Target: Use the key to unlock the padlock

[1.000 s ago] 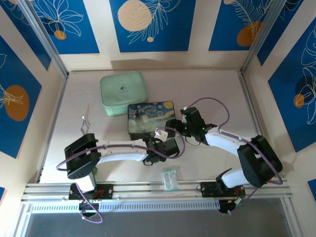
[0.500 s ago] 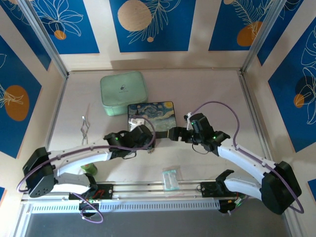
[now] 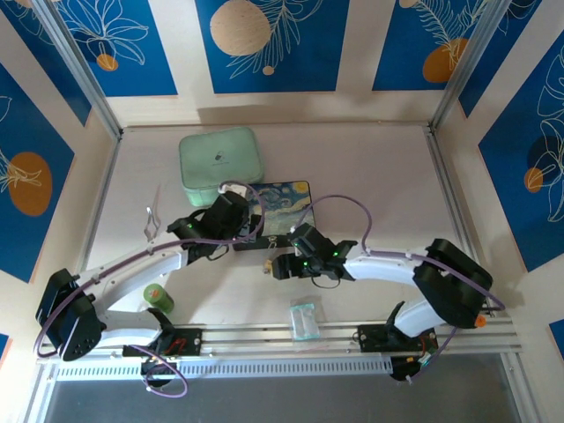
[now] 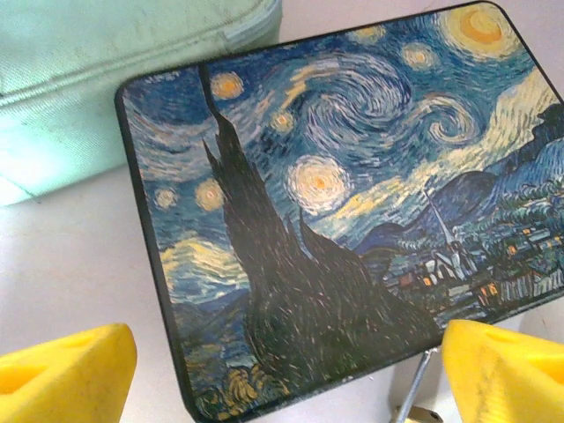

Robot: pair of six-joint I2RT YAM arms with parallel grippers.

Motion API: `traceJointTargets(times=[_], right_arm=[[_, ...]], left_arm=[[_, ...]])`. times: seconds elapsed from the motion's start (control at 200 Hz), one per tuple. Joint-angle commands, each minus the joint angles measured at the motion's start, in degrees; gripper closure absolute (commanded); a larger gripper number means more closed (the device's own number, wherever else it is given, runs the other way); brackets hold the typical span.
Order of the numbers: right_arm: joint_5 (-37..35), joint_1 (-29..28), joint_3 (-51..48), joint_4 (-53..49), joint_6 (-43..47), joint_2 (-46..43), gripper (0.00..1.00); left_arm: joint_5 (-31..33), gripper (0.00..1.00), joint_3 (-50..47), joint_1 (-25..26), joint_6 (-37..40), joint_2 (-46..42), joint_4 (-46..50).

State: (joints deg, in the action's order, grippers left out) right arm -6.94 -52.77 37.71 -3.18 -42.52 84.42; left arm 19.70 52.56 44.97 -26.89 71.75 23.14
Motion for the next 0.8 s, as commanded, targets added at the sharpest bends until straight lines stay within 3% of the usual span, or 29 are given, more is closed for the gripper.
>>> traceJointTargets(times=[0.0,0.2,0.41,0.795], right_arm=[[-2.3,-1.5,3.2,4.1,-0.4,2.8,0.29],[-4.5,-2.6,6.1,3.6,-0.6,8.0,0.31],[-7.2,-3.8,8.7,1.5,0.2,11.5,0.45],[-5.8,-5.1,7.3,1.5,-1.4,13.8,0.68]], left_arm=[[-0.5,0.11,1.1,-0.8,3.3,0.0,0.9],[-1.5,0.11,-0.7,-1.4,2.9,-0.2,-0.1],[0.2,0.10,-0.2,-1.7,3.5,-0.1,0.9],[-0.1,0.10,1.0,-2.7,5.1,0.4,1.8]])
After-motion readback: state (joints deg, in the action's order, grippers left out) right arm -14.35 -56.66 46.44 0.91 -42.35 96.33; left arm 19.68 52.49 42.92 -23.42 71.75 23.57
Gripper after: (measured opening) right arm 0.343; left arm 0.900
